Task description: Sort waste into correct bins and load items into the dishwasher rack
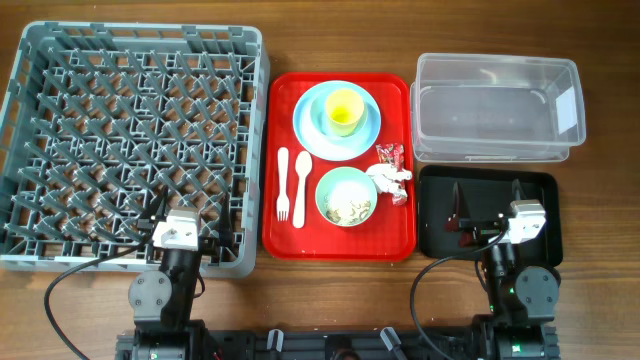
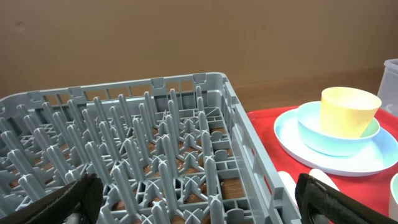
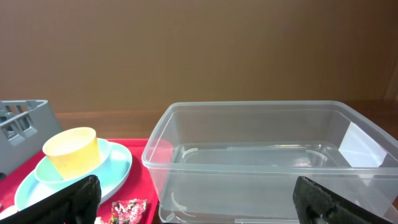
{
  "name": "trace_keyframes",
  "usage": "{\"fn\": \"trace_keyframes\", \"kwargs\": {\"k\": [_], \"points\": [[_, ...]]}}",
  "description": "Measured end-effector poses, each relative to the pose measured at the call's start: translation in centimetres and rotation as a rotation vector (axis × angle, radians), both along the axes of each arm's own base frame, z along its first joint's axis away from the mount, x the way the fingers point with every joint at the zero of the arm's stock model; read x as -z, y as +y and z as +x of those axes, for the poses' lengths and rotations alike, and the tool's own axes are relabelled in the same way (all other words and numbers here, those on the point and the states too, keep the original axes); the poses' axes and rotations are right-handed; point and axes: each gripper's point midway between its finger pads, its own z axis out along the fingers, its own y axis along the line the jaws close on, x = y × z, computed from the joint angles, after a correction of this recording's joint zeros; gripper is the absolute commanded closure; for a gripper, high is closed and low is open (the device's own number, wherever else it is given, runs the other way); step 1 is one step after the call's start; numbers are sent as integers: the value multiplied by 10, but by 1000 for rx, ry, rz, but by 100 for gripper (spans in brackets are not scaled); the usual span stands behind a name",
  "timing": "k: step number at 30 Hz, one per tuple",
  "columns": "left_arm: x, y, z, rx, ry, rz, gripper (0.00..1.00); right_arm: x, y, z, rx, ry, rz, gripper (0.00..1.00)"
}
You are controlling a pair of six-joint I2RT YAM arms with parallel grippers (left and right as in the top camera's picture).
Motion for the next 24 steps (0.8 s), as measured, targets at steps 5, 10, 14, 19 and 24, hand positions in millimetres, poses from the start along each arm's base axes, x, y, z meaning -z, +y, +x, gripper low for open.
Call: {"fn": "trace_keyframes", "kwargs": {"k": [5,10,14,19,24], "points": [[0,0,0,0,0,0,0,0,0,0,0,0,0,0],[-15,-3,0,18,-62,-6,0,0,0,0,0,0,0,0],[-64,-22,-13,129,-109,-176,0,0,0,0,0,0,0,0],[-165,-49,-51,296,-85,-280,0,1,0,0,0,2,0,0],[-202,-68,-23,329,455,-397,0,1,0,0,0,5,0,0]]}}
